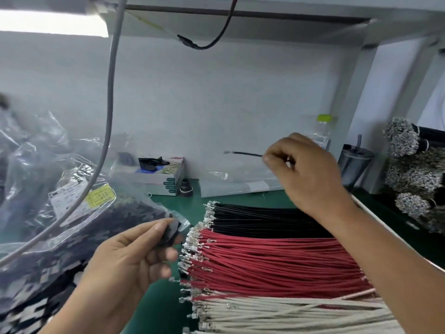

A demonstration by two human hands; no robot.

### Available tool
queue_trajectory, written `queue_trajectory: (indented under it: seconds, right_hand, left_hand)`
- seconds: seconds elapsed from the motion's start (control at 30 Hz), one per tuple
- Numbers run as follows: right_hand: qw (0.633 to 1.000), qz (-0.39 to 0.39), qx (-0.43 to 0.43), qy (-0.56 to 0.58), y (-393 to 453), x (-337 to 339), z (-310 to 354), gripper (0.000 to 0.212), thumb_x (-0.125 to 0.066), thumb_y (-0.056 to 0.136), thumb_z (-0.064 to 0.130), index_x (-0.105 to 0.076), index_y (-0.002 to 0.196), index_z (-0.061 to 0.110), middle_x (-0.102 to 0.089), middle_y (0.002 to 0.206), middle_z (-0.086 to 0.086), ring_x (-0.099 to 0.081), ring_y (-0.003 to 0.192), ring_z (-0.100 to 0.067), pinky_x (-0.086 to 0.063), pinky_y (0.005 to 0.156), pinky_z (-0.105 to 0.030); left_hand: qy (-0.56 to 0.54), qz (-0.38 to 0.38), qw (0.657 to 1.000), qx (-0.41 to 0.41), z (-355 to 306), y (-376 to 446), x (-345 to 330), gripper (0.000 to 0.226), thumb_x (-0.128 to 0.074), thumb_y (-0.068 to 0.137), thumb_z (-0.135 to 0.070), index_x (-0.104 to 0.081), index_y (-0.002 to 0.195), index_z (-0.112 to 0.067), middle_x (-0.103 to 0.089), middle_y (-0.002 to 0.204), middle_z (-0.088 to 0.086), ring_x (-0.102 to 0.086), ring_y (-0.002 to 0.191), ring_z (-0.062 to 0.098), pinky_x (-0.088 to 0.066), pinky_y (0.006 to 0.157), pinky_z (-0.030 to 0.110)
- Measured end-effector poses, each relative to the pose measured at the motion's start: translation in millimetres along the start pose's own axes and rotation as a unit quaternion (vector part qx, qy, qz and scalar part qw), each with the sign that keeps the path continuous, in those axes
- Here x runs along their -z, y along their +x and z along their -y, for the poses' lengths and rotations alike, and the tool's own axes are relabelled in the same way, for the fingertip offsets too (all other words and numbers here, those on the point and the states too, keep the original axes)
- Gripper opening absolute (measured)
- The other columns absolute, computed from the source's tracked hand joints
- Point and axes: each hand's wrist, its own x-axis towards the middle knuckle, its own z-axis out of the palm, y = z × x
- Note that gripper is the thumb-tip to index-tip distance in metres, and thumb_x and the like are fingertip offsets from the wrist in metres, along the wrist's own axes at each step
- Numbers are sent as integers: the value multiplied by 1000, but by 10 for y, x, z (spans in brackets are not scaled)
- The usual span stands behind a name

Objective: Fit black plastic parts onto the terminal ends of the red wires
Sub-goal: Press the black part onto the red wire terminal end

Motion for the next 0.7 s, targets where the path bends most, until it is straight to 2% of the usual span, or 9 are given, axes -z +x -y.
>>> queue_trajectory:
  seconds: [0.13, 0.2, 0.33, 0.4, 0.5, 0.63, 0.7]
  right_hand:
    - [999, 15, 31, 32, -377, 239, 171, 16, -65, 93, 34, -63, 78, 34, -56, 78, 17, -56, 77, -5, -38, 64, -16]
    - [998, 40, 46, 24, -666, 195, 225, 17, -64, 94, 36, -64, 78, 34, -56, 78, 16, -58, 76, -8, -40, 65, -19]
    - [994, 59, 47, 73, -1011, 45, 202, 14, -60, 94, 32, -74, 98, 30, -58, 88, 16, -62, 81, -10, -46, 68, -22]
    - [993, 59, 55, 86, -1091, 5, 195, 21, -60, 95, 27, -76, 109, 27, -58, 90, 15, -62, 80, -11, -47, 68, -21]
    - [992, 54, 45, 103, -1138, -1, 235, 21, -60, 94, 24, -76, 108, 27, -57, 92, 15, -59, 78, -10, -42, 67, -13]
    - [993, 59, 48, 89, -1161, -13, 300, 13, -65, 91, 26, -76, 96, 29, -58, 90, 17, -62, 82, -10, -50, 65, -28]
    - [993, 52, 51, 91, -1160, -7, 306, 10, -67, 89, 26, -76, 92, 28, -58, 88, 17, -62, 80, -10, -51, 62, -33]
  left_hand:
    - [8, 39, 999, 16, -47, -91, -71, 29, -74, 71, -12, -81, 96, 0, -75, 95, 27, -69, 58, 23, -53, 43, 24]
    - [55, 43, 997, -27, -55, -154, -137, 36, -82, 60, -13, -83, 95, -5, -75, 89, 27, -69, 59, 22, -54, 46, 24]
    - [175, 42, 972, -150, 7, -243, -237, 34, -84, 57, -5, -85, 88, -20, -77, 76, 19, -69, 57, 17, -55, 54, 20]
    - [211, 44, 961, -172, 47, -259, -234, 30, -85, 59, -9, -85, 84, -24, -77, 75, 13, -70, 60, 15, -56, 58, 19]
    - [251, 66, 947, -191, 75, -282, -233, 25, -87, 63, -13, -84, 82, -29, -78, 76, 8, -68, 62, 9, -54, 59, 17]
    - [256, 78, 946, -184, 98, -272, -225, 33, -97, 59, -14, -84, 84, -29, -78, 79, 7, -69, 64, 9, -54, 60, 17]
    - [244, 82, 950, -175, 91, -280, -215, 29, -93, 58, -21, -84, 84, -29, -78, 80, 8, -69, 64, 10, -54, 60, 17]
